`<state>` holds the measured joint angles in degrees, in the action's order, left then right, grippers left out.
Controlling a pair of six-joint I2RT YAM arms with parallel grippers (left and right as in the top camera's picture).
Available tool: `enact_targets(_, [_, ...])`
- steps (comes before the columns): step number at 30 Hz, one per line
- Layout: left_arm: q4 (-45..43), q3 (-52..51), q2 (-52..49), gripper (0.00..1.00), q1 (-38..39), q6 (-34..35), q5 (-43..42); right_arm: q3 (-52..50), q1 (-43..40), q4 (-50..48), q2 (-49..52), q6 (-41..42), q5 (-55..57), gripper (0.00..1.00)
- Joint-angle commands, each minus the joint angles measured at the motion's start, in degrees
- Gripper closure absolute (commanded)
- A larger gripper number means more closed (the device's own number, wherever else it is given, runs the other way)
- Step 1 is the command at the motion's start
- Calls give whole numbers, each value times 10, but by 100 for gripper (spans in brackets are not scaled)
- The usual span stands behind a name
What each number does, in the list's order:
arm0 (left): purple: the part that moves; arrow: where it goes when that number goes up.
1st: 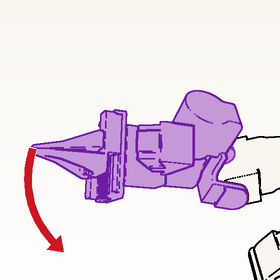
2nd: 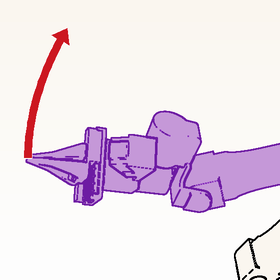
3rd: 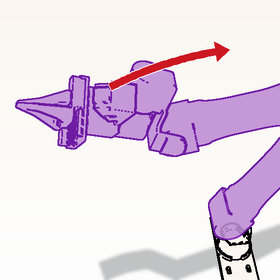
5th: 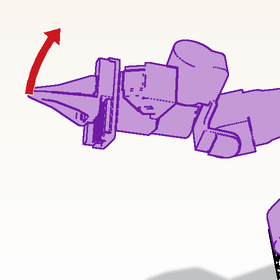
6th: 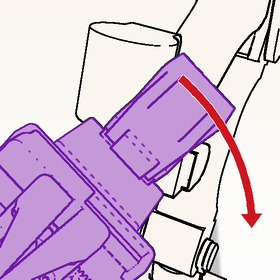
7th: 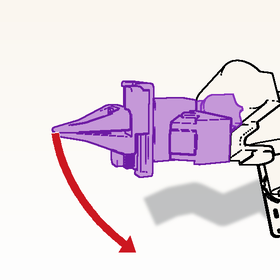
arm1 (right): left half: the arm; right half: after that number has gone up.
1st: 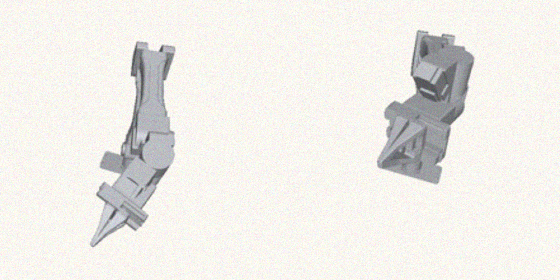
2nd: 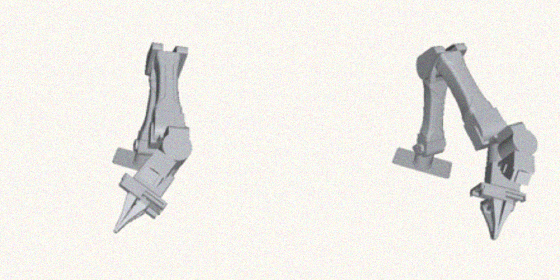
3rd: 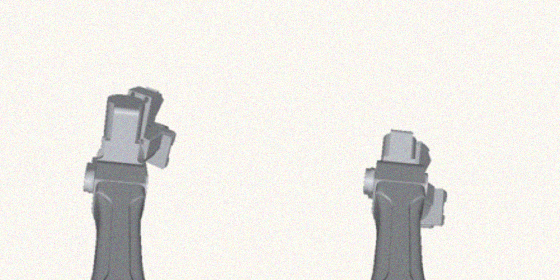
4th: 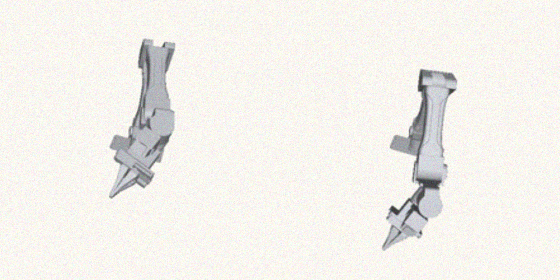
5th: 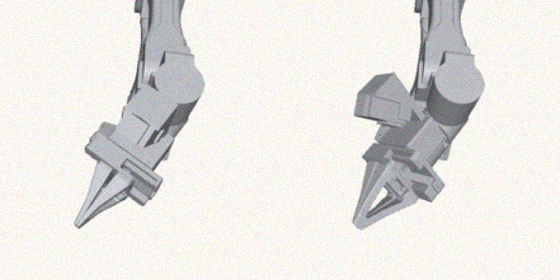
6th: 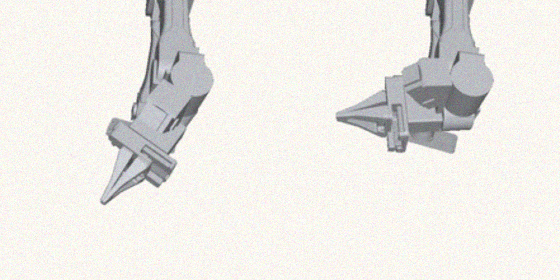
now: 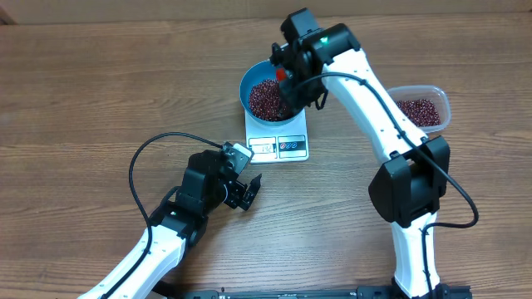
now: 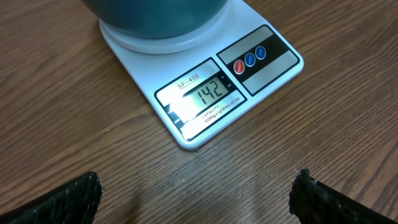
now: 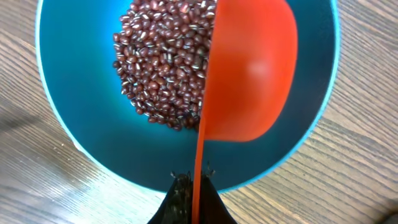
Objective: Scoop item into bowl and weigh 150g on scale
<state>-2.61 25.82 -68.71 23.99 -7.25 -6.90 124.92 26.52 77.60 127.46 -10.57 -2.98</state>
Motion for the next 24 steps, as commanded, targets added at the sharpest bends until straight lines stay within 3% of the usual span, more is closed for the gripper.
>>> enact_targets(1, [-2,-1,-4,0,0,9,-2,20,2,-1,-29,0,25,96])
enact_targets(24, [-2,-1,-4,0,0,9,-2,20,-20,-3,-29,-3,-67,96])
